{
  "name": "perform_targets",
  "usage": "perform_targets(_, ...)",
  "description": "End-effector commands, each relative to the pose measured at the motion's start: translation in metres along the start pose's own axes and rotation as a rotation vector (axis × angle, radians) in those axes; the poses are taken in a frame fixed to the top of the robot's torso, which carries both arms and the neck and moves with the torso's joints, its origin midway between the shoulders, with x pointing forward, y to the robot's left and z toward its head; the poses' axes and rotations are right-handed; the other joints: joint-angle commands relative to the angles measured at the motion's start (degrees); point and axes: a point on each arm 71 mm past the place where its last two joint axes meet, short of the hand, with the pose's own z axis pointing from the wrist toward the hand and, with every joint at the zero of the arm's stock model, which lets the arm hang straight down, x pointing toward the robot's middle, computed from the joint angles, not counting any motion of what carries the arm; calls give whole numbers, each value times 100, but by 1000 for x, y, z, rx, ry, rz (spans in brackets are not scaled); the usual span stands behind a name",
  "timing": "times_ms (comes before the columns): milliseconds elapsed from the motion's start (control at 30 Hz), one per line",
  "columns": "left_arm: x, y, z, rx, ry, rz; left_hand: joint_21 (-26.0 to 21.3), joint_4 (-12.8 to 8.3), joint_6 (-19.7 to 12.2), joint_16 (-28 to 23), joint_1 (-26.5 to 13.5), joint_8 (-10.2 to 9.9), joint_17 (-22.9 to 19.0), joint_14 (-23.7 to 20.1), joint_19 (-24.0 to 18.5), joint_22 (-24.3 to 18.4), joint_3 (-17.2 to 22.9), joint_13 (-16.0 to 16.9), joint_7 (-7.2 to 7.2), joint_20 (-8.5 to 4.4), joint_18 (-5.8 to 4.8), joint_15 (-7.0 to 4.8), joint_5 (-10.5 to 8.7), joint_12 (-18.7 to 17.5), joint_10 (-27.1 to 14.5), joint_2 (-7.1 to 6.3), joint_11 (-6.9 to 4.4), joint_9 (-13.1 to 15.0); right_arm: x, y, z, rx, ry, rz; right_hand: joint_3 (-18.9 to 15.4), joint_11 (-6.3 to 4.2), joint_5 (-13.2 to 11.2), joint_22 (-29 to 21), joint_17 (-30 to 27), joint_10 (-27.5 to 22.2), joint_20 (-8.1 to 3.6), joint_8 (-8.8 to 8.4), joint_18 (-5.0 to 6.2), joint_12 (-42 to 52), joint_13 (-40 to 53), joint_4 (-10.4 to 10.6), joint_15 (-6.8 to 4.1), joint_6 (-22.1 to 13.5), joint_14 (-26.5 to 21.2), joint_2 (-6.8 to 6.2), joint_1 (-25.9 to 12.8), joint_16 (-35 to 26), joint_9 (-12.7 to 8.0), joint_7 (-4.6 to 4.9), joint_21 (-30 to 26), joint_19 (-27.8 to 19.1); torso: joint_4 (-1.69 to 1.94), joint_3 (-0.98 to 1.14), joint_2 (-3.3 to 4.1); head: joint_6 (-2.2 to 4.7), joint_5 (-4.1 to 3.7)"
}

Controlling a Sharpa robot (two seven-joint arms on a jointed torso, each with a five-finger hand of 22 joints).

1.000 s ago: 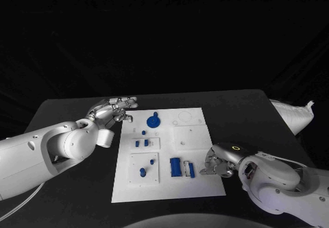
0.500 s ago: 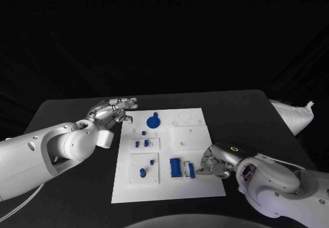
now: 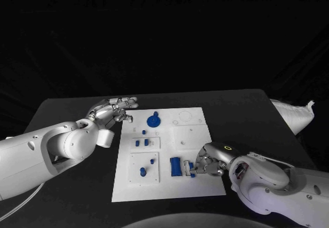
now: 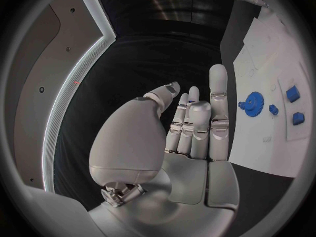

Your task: Assemble the parts on the task board

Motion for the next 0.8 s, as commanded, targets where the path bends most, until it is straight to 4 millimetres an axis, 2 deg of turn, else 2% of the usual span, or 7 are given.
perform_targets(33,3,0,0,3,21,-11,-22,-16,-57,-8,-34,3,-6,-44,-49,-6,-22,5,0,7,93,13,14,31,-40,11,-16,-4,3,0,2,9,26,-18,44,-49,9,6,980,166,-65,22,-82,-24,-63,-36,-50,38,480,57,167,18,16,0,7,44,-1,5,-1,-6,11)
perform_targets(467,3,-1,-1,3,22,-11,-22,-16,-57,-8,-34,3,-6,-44,-49,-6,-22,5,0,7,93,13,14,31,-40,11,-16,-4,7,3,8,4,33,-39,159,-67,-9,13,990,171,-91,8,-86,-39,-68,-166,-69,33,482,49,370,22,62,-17,6,48,-11,7,-9,-84,56)
perform_targets(533,2,-1,-1,2,21,-11,-22,-16,-57,-8,-34,3,-6,-44,-49,-6,-22,5,0,7,93,13,14,31,-40,11,-16,-4,7,2,8,4,33,-41,203,-70,-71,12,988,173,-95,2,-86,-41,-68,-194,-73,31,482,67,416,21,72,-19,4,48,-14,9,-8,-130,57)
perform_targets(600,2,-1,-1,2,21,-11,-22,-16,-57,-8,-34,3,-6,-44,-49,-6,-22,5,0,7,93,13,14,31,-40,11,-16,-4,7,2,9,4,33,-43,278,-73,-251,12,990,174,-102,-9,-86,-48,-70,-220,-74,26,482,88,464,21,87,-21,1,48,-15,11,-9,-223,59)
perform_targets(700,2,0,0,2,21,-11,-22,-16,-57,-8,-34,3,-6,-44,-49,-6,-22,5,0,7,93,13,14,31,-40,11,-16,-4,7,2,9,4,32,-43,310,-73,-296,11,990,174,-102,-15,-86,-50,-70,-227,-76,25,482,89,477,20,93,-21,0,48,-13,12,-16,-307,72)
perform_targets(733,2,0,0,2,21,-11,-22,-16,-57,-8,-34,3,-6,-44,-49,-6,-22,5,0,7,93,13,14,31,-40,11,-16,-4,6,2,8,4,32,-44,310,-73,-297,11,990,174,-102,-15,-86,-50,-70,-227,-76,25,482,89,477,20,93,-21,0,48,-11,11,-16,-375,73)
perform_targets(800,2,0,0,2,22,-11,-22,-16,-57,-8,-34,3,-6,-44,-49,-6,-22,5,0,7,93,13,14,31,-40,11,-16,-4,6,3,8,3,32,-43,315,-72,-303,12,991,175,-102,-16,-86,-48,-69,-228,-76,24,482,89,478,21,94,-21,0,48,-9,11,-12,-395,71)
